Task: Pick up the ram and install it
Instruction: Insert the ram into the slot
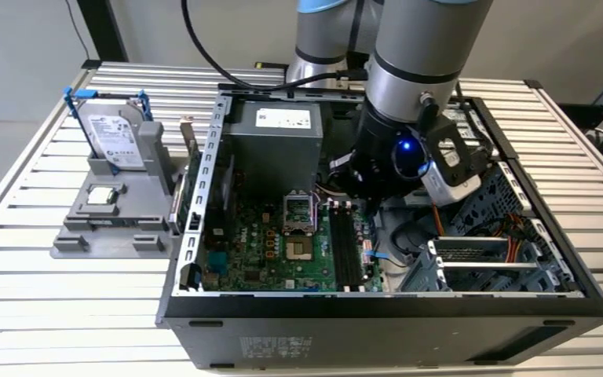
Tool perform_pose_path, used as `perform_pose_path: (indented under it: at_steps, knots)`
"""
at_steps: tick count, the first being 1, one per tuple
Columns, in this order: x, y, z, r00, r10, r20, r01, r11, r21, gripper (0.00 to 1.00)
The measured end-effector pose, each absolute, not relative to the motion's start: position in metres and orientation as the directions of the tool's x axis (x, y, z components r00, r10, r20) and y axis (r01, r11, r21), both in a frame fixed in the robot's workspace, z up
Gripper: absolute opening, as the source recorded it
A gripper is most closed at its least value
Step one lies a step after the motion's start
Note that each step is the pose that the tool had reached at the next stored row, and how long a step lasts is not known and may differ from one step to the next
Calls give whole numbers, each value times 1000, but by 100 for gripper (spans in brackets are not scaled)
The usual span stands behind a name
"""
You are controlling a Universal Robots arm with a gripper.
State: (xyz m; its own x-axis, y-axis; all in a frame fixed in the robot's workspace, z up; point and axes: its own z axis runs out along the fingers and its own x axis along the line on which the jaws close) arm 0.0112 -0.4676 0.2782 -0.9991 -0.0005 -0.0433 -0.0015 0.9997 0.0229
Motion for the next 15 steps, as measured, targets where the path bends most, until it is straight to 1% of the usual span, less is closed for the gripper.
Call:
perform_pose_path:
  at_steps: [15]
  knots:
    - [11, -469, 251, -999, 31, -43, 30, 999, 22, 0]
